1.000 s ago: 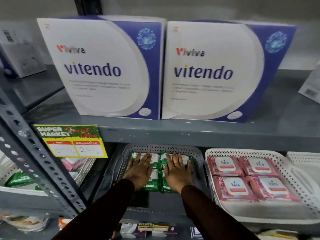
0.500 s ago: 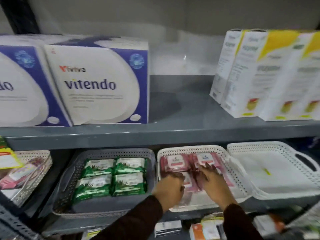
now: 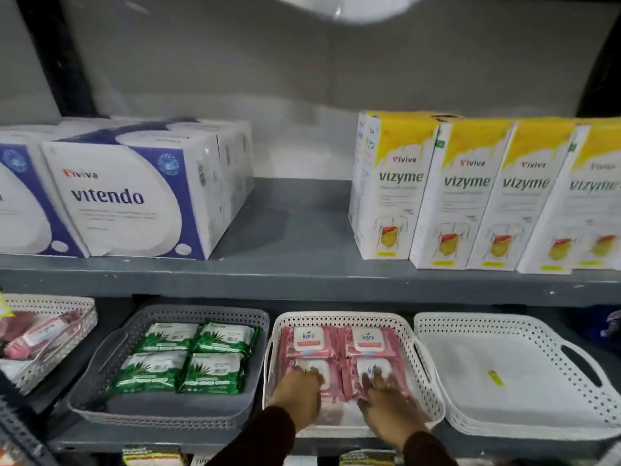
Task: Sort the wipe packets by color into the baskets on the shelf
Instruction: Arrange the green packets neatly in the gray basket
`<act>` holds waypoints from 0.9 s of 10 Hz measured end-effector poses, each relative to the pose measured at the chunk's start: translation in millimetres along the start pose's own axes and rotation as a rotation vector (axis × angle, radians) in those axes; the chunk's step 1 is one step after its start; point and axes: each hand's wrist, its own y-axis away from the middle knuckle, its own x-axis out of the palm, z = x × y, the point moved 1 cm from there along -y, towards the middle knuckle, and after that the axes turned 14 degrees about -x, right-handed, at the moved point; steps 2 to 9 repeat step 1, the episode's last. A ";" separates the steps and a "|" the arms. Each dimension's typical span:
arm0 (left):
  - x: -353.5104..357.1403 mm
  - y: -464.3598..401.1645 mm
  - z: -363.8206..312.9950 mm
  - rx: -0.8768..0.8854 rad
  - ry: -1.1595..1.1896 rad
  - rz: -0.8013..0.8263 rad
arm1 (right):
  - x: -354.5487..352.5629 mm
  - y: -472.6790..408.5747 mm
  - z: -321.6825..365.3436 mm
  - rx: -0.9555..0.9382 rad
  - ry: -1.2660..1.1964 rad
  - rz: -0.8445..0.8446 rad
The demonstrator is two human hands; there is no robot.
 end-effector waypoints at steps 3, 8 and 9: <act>-12.6 19.3 -0.4 0.027 0.200 -0.087 | 1.7 8.3 6.3 -0.089 0.057 -0.191; -12.6 19.3 -0.4 0.027 0.200 -0.087 | 1.7 8.3 6.3 -0.089 0.057 -0.191; -12.6 19.3 -0.4 0.027 0.200 -0.087 | 1.7 8.3 6.3 -0.089 0.057 -0.191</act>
